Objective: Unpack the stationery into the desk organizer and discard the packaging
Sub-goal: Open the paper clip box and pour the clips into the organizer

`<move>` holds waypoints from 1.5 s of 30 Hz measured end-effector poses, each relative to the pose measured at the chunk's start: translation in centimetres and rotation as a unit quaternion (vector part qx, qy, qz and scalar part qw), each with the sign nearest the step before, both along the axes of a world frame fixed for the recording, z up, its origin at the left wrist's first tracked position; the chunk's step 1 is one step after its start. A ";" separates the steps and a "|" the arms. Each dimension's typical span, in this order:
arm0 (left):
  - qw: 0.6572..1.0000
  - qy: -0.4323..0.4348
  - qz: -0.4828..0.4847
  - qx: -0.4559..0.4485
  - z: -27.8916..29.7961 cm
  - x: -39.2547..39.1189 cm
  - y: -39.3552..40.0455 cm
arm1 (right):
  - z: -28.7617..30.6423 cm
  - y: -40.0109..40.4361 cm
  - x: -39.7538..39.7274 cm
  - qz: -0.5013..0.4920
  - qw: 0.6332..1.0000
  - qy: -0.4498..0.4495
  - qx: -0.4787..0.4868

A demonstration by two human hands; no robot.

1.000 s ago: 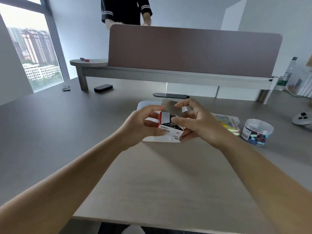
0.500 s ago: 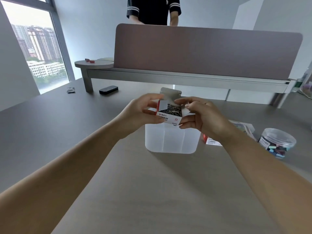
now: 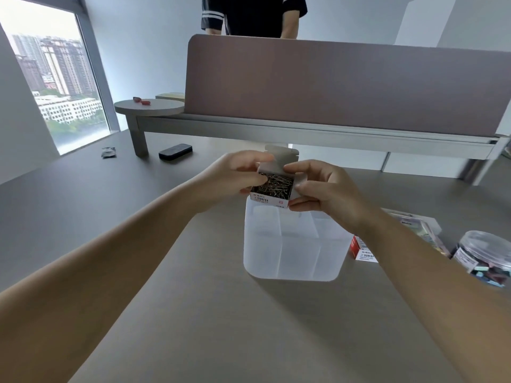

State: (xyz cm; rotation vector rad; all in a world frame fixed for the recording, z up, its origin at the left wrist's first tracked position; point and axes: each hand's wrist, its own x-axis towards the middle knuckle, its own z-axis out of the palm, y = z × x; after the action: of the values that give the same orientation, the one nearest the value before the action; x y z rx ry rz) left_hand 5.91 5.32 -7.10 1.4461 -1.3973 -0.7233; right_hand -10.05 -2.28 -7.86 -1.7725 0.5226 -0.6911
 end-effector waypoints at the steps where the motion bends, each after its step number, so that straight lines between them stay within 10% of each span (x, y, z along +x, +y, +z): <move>1: 1.000 0.007 -0.009 0.000 -0.3 0.3 0.0 | -0.3 0.0 0.2 0.001 1.000 0.005 -0.011; 45: 0.995 0.002 -0.060 -0.079 -3.4 1.8 -0.5 | -2.3 2.0 0.3 -0.018 0.977 0.076 -0.199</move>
State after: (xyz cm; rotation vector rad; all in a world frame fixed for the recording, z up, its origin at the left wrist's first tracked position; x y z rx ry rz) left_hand 7.73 4.78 -10.48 1.2442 -1.5136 -0.6749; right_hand -9.75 -0.30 -10.14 -2.2099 0.5473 -0.7246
